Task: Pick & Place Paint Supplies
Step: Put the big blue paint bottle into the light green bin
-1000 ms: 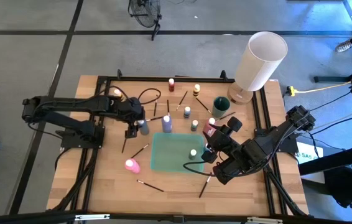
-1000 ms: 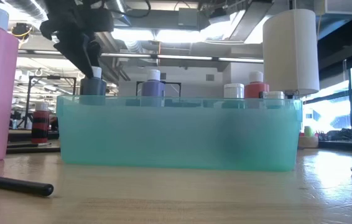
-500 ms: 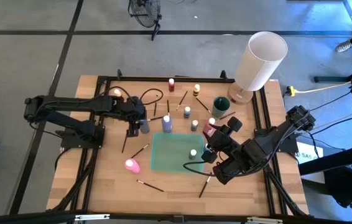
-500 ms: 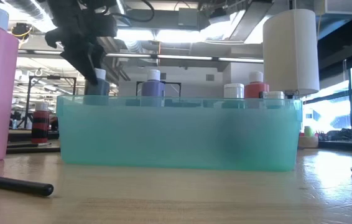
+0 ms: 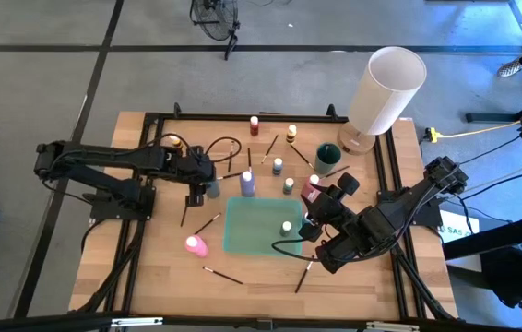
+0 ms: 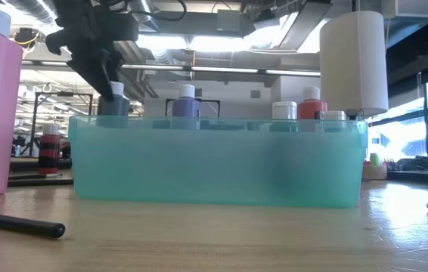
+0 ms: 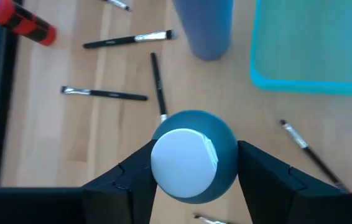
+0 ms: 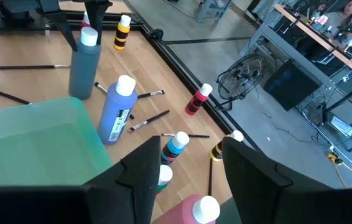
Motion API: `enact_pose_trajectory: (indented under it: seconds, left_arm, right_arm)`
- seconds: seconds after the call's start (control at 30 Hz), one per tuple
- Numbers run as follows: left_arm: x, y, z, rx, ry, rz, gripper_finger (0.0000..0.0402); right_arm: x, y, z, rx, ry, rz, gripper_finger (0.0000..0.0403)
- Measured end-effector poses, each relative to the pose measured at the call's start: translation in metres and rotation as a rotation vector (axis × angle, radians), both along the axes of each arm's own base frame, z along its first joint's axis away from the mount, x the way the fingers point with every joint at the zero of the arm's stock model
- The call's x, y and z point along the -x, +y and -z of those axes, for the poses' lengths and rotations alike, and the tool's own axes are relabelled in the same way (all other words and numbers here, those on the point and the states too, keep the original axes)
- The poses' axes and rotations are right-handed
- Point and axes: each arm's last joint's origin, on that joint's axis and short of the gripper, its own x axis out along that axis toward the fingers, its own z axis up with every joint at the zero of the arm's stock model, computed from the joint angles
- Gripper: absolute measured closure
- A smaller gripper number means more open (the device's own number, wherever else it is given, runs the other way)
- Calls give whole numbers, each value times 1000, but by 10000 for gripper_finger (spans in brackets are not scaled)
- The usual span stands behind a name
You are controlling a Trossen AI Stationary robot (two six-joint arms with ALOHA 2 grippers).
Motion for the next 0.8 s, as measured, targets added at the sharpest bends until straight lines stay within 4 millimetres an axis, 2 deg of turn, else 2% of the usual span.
enact_pose_trajectory:
  seconds: [0.2,0.33,0.6,0.8]
  left_arm:
    - [1,-8,-4,-30,11,-17,216]
    - [2,-13,-16,-56,7,-32,216]
    - [10,-26,-66,-88,-20,-59,216]
    - [13,-37,-102,-64,-117,-11,216]
  right_arm:
    - [0,0,0,0,0,0,228]
    - [0,0,0,0,0,0,228]
    - [0,0,0,0,0,0,229]
    - [1,1,0,-1,0,-5,229]
